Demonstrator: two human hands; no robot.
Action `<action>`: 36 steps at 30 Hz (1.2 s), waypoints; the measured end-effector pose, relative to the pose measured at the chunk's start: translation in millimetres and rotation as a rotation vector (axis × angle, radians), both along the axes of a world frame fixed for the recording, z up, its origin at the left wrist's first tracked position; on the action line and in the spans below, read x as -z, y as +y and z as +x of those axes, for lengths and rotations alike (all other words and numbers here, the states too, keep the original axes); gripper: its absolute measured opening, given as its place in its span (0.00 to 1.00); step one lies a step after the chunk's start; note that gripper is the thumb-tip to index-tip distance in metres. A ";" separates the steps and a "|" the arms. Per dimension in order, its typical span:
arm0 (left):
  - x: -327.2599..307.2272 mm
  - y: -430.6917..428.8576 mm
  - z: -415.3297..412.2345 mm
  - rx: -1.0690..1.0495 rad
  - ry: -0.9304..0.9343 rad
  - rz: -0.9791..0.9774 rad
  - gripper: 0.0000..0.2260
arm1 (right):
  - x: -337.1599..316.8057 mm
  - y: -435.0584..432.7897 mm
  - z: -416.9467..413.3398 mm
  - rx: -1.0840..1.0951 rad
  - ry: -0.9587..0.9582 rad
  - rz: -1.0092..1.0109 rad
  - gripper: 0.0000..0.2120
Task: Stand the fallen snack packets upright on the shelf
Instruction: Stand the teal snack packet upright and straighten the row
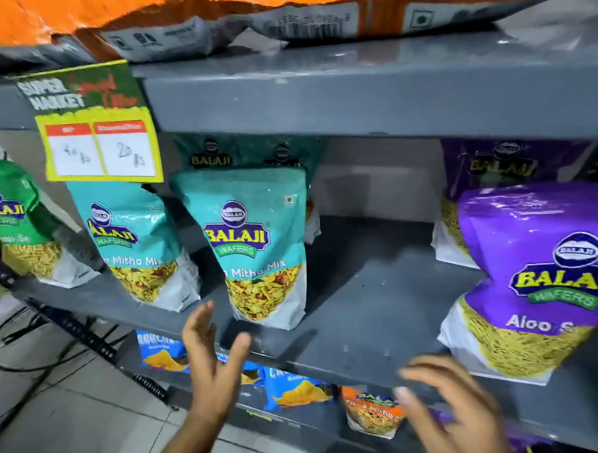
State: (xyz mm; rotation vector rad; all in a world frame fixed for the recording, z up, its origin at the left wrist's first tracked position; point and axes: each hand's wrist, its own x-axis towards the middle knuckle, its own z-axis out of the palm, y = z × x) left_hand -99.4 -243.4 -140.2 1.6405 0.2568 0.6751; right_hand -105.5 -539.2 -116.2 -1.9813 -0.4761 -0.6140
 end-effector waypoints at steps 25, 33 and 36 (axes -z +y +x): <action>-3.3 113.1 66.5 0.690 0.311 -0.025 0.46 | 22.2 208.3 50.2 0.101 0.478 0.090 0.43; 13.3 206.6 6.4 0.204 -0.312 0.040 0.18 | 24.6 289.1 1.3 0.136 0.121 -0.209 0.18; -0.7 248.0 33.6 0.075 -0.174 -0.006 0.25 | 28.5 330.1 22.1 -0.039 0.355 -0.152 0.30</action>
